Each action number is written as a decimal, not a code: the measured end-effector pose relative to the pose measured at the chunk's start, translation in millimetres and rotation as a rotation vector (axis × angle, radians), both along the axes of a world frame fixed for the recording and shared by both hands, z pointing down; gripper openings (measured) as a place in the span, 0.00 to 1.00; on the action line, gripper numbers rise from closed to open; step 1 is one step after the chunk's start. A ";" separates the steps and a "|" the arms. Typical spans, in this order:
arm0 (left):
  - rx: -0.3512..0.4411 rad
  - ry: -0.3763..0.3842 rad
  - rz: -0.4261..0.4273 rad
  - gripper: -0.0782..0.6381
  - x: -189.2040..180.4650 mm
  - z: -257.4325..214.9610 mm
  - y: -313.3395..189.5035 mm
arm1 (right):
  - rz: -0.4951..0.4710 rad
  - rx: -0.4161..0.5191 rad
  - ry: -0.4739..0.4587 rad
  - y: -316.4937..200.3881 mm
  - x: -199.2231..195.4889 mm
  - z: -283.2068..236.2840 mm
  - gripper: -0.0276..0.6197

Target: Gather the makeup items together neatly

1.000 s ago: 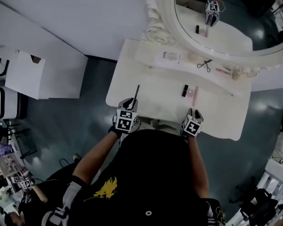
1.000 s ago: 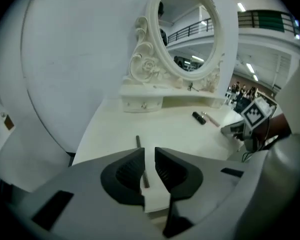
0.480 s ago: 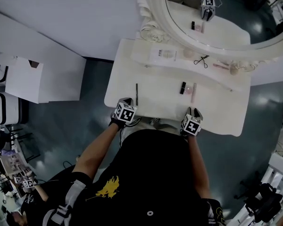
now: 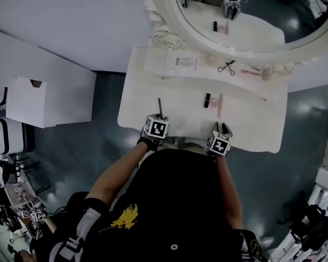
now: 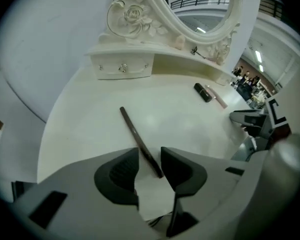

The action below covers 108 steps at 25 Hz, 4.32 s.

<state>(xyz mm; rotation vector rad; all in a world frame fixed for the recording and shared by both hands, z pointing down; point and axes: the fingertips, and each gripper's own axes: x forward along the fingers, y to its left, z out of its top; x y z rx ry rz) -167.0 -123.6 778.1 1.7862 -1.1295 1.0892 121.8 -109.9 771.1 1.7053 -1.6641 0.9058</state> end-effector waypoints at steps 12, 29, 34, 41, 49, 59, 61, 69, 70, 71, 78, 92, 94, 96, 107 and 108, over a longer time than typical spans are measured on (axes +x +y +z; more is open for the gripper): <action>0.060 0.041 0.046 0.18 54.5 -21.9 -50.9 | -0.026 0.006 0.002 -1.5 1.3 -1.7 0.29; -0.041 0.167 -0.059 0.18 191.8 -9.0 -73.1 | -0.038 0.012 -0.010 -4.0 2.7 -4.3 0.29; -0.045 0.153 -0.077 0.19 196.8 0.4 -71.4 | -0.044 0.015 -0.003 -4.9 3.7 -1.9 0.29; -0.026 0.157 -0.022 0.26 202.5 -3.2 -69.2 | -0.042 0.013 -0.014 -4.7 1.5 -4.0 0.29; 0.013 0.165 0.060 0.29 203.7 -14.3 -60.9 | -0.014 0.030 -0.060 -9.0 6.2 -13.0 0.24; 0.106 0.066 0.218 0.29 205.6 -10.8 -61.3 | -0.113 0.048 -0.037 -58.5 5.6 -9.3 0.24; 0.121 0.061 0.213 0.29 203.5 -12.9 -63.8 | -0.128 0.047 -0.028 -61.7 3.0 -11.4 0.24; 0.317 0.122 0.212 0.28 184.5 -79.0 -59.9 | -0.095 0.154 -0.064 -48.6 -0.4 -70.3 0.25; 0.363 0.134 0.225 0.28 182.0 -93.8 -58.3 | -0.086 0.182 -0.071 -47.0 0.5 -82.3 0.25; 0.413 0.146 0.243 0.27 179.5 -109.7 -56.0 | -0.078 0.215 -0.076 -45.7 1.7 -95.1 0.24; 0.758 0.210 0.290 0.23 138.1 -232.8 -7.0 | -0.082 0.449 -0.053 -1.2 -10.2 -211.6 0.22; 0.996 0.273 0.239 0.15 92.7 -329.5 180.2 | -0.236 0.656 0.012 168.6 -87.8 -346.2 0.07; 1.007 0.283 0.241 0.14 96.4 -339.8 194.6 | -0.223 0.666 0.001 185.1 -84.7 -352.0 0.07; 1.028 0.302 0.232 0.13 100.3 -351.8 203.8 | -0.225 0.668 -0.008 197.2 -81.8 -354.9 0.07; 1.217 0.136 0.204 0.13 97.4 -439.3 221.6 | -0.372 0.761 -0.109 210.1 -71.1 -395.0 0.07; 1.215 0.138 0.185 0.13 101.4 -440.2 222.7 | -0.385 0.765 -0.120 210.3 -67.0 -397.5 0.07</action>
